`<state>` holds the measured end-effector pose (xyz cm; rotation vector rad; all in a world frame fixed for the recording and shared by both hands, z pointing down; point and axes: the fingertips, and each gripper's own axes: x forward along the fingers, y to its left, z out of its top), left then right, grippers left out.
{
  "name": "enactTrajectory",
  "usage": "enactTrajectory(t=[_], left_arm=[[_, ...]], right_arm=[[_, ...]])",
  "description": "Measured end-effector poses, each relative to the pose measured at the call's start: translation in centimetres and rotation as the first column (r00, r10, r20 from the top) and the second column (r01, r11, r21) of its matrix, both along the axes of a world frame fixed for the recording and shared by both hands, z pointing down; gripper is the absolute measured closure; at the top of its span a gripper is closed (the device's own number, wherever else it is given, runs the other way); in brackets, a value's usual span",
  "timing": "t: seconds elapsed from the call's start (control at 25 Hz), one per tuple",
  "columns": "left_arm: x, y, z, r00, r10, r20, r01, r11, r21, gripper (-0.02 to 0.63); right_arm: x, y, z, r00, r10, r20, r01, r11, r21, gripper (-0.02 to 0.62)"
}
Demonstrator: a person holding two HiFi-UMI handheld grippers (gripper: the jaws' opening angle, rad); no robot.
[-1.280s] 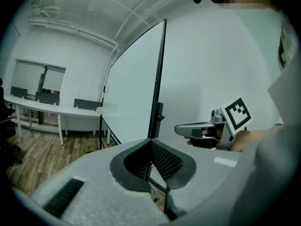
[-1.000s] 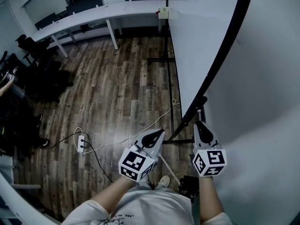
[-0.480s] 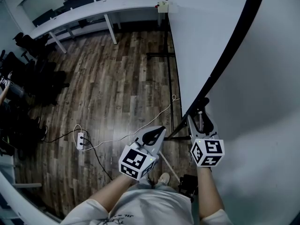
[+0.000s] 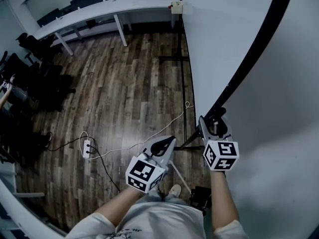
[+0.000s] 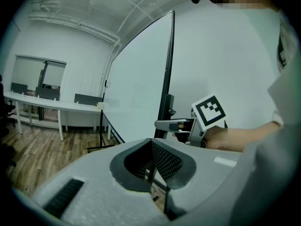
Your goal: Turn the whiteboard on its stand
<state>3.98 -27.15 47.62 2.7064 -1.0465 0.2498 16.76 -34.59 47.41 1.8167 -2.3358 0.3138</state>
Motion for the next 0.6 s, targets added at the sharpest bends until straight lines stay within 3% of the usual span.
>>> enactTrajectory(t=[0.6], left_arm=[[-1.3, 0.9, -0.2, 1.0, -0.028, -0.012, 0.028, 1.0, -0.008, 0.595]], right_arm=[[-0.4, -1.0, 0.8, 0.999, 0.028, -0.031, -0.028, 0.999, -0.015, 0.379]])
